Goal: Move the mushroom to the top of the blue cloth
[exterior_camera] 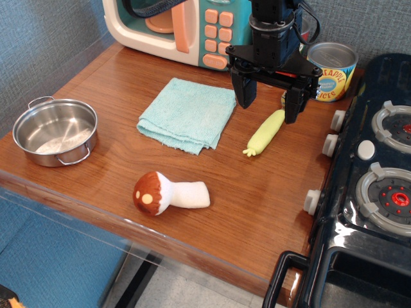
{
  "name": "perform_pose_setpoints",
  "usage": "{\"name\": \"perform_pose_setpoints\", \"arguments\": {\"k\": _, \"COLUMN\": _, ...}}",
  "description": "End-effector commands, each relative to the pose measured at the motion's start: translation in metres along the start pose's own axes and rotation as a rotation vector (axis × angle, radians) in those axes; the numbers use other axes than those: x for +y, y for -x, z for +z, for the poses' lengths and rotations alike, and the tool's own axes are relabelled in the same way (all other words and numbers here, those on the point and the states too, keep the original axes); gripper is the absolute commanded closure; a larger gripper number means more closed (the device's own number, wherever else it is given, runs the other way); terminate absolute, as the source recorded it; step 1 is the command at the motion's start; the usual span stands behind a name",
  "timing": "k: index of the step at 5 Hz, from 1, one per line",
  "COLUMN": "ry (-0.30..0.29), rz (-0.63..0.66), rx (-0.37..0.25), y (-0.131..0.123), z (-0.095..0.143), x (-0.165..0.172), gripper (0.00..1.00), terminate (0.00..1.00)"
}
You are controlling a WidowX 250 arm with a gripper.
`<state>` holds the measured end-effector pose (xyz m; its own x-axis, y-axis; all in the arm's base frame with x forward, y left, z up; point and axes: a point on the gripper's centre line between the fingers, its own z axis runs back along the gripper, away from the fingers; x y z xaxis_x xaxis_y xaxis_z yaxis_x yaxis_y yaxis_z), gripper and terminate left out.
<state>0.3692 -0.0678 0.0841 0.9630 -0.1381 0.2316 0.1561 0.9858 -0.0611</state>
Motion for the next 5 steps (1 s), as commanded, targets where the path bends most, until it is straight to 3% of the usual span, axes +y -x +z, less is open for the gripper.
{"name": "perform_pose_setpoints", "arguments": {"k": 1, "ry": 0.000, "rz": 0.000, "rx": 0.000, "y": 0.000, "z": 0.000, "x": 0.000, "gripper": 0.00, "terminate": 0.00}}
{"name": "perform_pose_setpoints", "arguments": {"k": 3, "ry": 0.051, "rz": -0.050, "rx": 0.025, "y": 0.041, "z": 0.018, "x": 0.017, "gripper": 0.00, "terminate": 0.00}}
{"name": "perform_pose_setpoints", "arguments": {"k": 4, "ry": 0.005, "rz": -0.090, "rx": 0.056, "y": 0.077, "z": 0.039, "x": 0.030, "gripper": 0.00, "terminate": 0.00}}
{"name": "perform_pose_setpoints", "arguments": {"k": 5, "ry": -0.067, "rz": -0.109, "rx": 0.105, "y": 0.110, "z": 0.041, "x": 0.053, "gripper": 0.00, "terminate": 0.00}}
